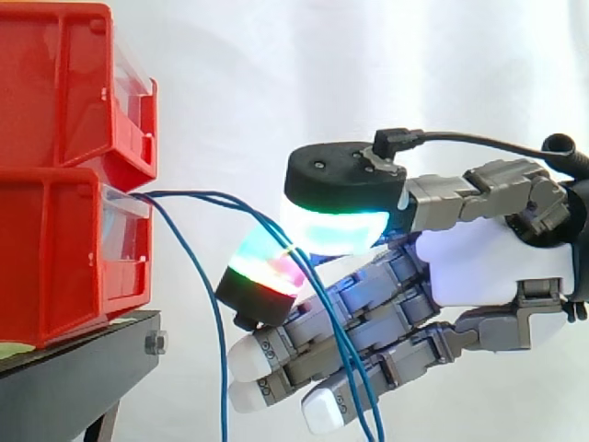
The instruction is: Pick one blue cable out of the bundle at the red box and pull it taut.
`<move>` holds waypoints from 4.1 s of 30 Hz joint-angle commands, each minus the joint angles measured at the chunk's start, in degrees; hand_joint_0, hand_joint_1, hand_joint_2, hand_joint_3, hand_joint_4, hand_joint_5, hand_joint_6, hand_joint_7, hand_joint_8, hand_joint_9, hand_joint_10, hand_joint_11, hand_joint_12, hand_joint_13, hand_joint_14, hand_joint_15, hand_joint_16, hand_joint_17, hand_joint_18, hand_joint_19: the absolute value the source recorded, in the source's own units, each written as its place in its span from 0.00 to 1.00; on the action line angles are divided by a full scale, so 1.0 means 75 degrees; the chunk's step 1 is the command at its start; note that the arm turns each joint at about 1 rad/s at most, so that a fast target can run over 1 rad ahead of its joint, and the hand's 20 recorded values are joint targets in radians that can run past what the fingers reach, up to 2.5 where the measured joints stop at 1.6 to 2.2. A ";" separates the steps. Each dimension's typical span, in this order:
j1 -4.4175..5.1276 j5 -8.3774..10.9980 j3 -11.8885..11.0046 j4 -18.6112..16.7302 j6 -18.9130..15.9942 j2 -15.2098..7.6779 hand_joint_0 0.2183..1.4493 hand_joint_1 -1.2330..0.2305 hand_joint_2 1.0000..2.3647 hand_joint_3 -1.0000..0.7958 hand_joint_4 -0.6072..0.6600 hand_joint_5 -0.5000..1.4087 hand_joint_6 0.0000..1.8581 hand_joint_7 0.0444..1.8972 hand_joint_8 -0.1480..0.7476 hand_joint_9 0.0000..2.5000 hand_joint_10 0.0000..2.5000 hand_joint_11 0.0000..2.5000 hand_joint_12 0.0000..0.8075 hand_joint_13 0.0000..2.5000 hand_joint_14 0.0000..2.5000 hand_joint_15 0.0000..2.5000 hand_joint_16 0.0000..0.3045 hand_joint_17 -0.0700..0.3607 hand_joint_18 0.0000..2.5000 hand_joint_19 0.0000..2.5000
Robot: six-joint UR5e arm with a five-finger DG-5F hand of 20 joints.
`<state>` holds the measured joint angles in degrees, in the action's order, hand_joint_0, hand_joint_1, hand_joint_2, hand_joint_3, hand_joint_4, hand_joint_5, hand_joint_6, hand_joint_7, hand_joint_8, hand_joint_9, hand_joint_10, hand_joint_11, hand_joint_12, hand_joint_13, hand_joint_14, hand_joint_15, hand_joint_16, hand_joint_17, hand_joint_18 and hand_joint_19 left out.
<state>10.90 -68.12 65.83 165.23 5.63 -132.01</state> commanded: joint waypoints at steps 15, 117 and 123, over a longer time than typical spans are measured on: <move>0.0000 0.0000 0.0000 0.0000 0.0000 0.0000 0.24 0.33 0.00 0.28 0.67 0.21 0.37 0.74 0.55 0.32 0.01 0.22 0.52 0.18 0.00 0.05 0.19 0.47 0.24 0.17; 0.0000 0.0000 0.0000 0.0000 -0.0035 0.0000 0.26 0.33 0.01 0.49 0.68 0.19 0.44 0.72 0.57 0.33 0.01 0.25 0.54 0.18 0.00 0.06 0.20 0.48 0.26 0.16; 0.0000 0.0000 0.0000 0.0000 -0.0035 0.0000 0.27 0.32 0.02 0.51 0.65 0.19 0.44 0.76 0.55 0.33 0.01 0.26 0.51 0.19 0.00 0.06 0.19 0.46 0.26 0.17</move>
<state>10.94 -68.12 65.83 165.23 5.36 -132.01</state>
